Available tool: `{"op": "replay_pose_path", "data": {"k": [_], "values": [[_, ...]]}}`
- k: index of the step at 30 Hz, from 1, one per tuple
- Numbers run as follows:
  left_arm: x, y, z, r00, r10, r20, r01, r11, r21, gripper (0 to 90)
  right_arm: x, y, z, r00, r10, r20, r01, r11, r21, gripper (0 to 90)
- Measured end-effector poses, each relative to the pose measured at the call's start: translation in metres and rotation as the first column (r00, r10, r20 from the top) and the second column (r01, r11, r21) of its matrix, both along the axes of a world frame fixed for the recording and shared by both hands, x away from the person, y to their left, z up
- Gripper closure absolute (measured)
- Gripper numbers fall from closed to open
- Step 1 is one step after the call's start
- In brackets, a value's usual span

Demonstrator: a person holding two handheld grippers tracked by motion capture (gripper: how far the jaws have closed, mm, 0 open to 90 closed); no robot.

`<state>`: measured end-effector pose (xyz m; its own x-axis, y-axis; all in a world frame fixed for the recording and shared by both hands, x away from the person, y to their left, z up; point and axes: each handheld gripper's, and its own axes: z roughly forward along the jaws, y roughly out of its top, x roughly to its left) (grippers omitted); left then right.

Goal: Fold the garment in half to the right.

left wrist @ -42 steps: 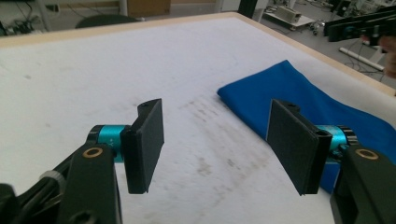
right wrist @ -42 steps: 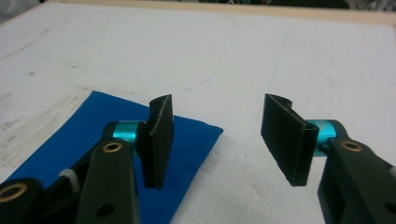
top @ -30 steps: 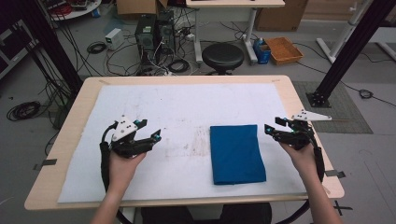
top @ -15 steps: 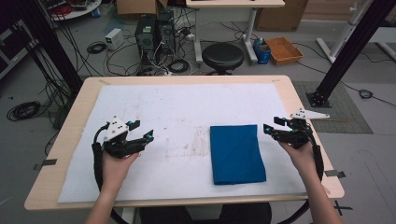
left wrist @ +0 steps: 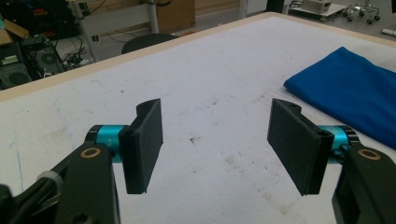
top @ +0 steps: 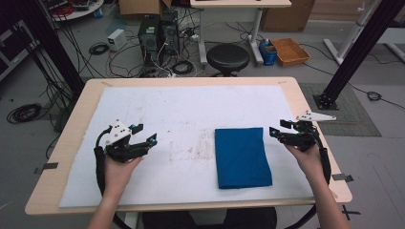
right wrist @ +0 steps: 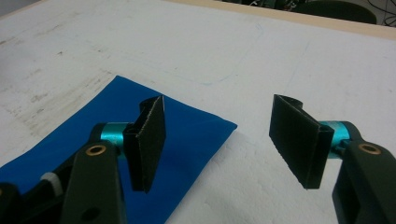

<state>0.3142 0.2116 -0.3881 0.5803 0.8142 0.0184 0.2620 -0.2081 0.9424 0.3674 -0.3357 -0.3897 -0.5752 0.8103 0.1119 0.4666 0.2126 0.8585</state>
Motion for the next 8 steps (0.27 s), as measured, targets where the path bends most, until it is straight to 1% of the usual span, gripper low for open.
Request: {"op": "replay_pose_path", "data": {"k": [1, 8], "values": [[-0.0006, 0.0002, 0.0001, 1.0, 0.002, 0.0, -0.002, 1.0, -0.005, 35.8, 0.0006, -0.0003, -0.0002, 1.0, 0.0, 0.0, 0.0, 1.0, 0.0, 36.1], [-0.0015, 0.0021, 0.0001, 1.0, 0.008, -0.001, -0.008, 1.0, -0.001, 35.8, 0.0044, -0.001, -0.0034, 1.0, -0.003, -0.008, 0.003, 1.0, -0.007, 35.5]]}}
